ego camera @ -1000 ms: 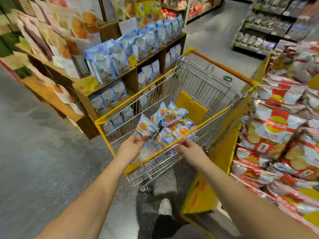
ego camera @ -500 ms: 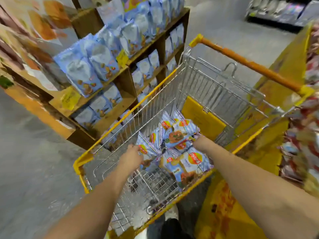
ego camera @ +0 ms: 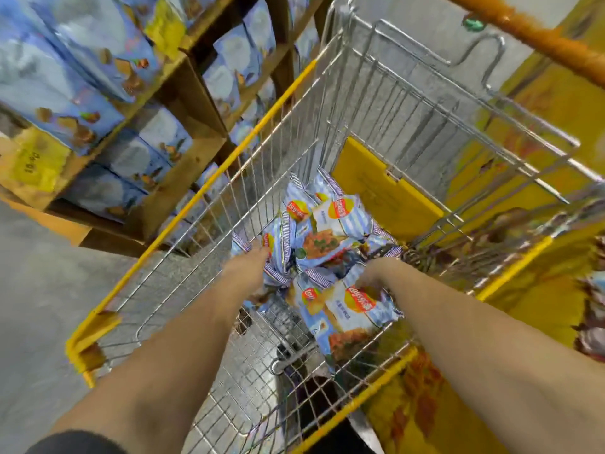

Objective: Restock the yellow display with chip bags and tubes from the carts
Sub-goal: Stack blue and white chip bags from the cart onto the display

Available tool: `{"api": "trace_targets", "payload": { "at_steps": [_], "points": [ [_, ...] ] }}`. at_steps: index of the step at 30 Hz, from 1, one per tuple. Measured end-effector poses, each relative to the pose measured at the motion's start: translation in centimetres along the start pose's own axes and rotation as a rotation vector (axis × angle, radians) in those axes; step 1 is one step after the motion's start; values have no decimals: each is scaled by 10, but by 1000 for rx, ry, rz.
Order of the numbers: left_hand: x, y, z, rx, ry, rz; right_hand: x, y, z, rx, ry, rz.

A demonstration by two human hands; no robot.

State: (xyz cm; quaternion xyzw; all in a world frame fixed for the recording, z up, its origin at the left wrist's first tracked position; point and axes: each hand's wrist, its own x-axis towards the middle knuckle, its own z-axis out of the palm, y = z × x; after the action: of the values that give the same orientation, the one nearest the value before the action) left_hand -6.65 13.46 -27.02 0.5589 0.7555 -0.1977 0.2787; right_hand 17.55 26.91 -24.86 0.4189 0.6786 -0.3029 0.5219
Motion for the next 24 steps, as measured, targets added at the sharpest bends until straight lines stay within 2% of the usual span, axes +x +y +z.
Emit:
{"api": "trace_targets", "payload": {
  "at_steps": [8, 13, 15, 17, 21, 24],
  "points": [
    [-20, -5, 3, 89, -27, -118, -19, -8, -4, 65, -55, 19],
    [-58, -21, 3, 24, 104, -218, -51, -23, -1, 8, 132, -62],
    [-82, -27, -1, -1, 186, -223, -68, -30, 5, 119, 137, -96],
    [-106, -32, -9, -48, 272, -229, -94, -37, 7, 121, 155, -102],
    [-169, -35, -34, -93, 425, -277, -151, -43, 31, 467, 429, -161],
    [-235, -33, -48, -103, 600, -277, -201, -46, 54, 523, 696, -213]
  ]
}}
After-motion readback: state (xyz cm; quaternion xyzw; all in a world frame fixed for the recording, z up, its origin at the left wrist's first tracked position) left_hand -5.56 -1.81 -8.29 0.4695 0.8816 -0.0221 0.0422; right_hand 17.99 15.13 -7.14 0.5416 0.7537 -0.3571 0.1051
